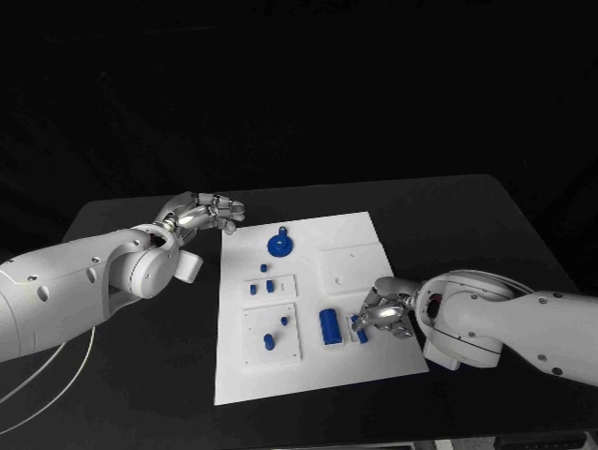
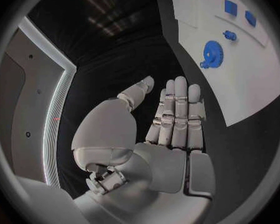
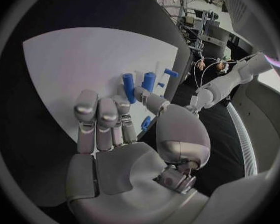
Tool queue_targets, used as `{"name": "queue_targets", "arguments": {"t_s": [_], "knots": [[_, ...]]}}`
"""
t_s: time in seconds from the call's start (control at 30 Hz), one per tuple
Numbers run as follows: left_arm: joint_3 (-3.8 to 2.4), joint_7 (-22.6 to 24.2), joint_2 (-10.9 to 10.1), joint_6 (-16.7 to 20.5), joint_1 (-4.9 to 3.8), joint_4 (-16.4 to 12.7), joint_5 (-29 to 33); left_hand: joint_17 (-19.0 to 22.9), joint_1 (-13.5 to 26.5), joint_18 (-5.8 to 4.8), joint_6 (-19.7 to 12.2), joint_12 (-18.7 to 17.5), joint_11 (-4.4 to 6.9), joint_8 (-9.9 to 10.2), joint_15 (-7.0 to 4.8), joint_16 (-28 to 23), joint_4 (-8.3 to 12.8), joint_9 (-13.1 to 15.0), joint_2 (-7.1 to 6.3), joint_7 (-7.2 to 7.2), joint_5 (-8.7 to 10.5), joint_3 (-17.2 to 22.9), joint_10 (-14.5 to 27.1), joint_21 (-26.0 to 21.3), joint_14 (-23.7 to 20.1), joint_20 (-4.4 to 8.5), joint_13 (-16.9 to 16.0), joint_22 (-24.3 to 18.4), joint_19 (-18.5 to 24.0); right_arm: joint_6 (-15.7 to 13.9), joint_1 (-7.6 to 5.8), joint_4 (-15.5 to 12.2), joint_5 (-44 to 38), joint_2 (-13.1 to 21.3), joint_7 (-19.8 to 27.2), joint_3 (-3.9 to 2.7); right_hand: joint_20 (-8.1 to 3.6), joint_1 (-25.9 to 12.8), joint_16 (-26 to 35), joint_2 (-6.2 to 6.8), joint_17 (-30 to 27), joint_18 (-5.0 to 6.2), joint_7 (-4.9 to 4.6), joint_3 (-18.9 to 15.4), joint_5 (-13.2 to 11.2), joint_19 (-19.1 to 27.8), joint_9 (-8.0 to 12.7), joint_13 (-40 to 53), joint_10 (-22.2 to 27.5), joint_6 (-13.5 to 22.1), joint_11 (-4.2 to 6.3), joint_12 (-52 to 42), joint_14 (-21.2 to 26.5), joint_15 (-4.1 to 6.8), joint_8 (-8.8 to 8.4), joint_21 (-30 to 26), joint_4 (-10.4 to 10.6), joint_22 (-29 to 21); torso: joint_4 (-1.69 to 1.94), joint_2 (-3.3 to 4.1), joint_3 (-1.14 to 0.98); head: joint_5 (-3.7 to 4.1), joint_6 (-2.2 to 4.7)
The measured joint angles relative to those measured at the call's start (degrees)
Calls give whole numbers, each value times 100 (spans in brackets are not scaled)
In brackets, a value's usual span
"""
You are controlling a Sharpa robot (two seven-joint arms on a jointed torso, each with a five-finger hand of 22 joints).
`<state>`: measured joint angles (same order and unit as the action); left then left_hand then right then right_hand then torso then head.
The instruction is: Assemble the parts on the task board
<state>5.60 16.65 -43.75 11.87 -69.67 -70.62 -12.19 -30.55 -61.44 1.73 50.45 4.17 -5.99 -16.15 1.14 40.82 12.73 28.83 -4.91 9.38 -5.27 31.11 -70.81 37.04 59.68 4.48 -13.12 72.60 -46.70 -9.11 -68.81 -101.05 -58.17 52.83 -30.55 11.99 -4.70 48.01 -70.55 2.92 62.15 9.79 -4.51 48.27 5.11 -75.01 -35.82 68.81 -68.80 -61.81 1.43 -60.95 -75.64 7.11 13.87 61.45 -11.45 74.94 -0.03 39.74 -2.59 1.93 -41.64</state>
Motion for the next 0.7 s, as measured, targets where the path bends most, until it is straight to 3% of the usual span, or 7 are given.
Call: {"name": "queue_targets", "arguments": {"t_s": [0.33,0.7], "knots": [[1,-2,-2,-3,0,0,0,0,0,-1,-21,0,0,0,0,0,-14,0,0,21,0,-14,0,0,0,-19,0,-1,-20,-10,-23,25,77,-9,-5,-9,1,-224,0,106,0,0,0,-51,-90,-2,48,-5,-1,-31,0,0,-9,-9,33,0,45,0,1,0,6,-4,4],[1,-3,-2,-6,0,0,0,-5,20,59,-21,0,0,0,0,0,-13,1,20,21,0,-13,0,0,0,-20,0,5,-20,-7,-32,38,91,-29,-5,-13,10,-400,0,337,0,1,-13,-250,-133,-11,113,-5,-1,-43,0,0,2,5,27,0,118,-1,1,0,6,-19,0]]}}
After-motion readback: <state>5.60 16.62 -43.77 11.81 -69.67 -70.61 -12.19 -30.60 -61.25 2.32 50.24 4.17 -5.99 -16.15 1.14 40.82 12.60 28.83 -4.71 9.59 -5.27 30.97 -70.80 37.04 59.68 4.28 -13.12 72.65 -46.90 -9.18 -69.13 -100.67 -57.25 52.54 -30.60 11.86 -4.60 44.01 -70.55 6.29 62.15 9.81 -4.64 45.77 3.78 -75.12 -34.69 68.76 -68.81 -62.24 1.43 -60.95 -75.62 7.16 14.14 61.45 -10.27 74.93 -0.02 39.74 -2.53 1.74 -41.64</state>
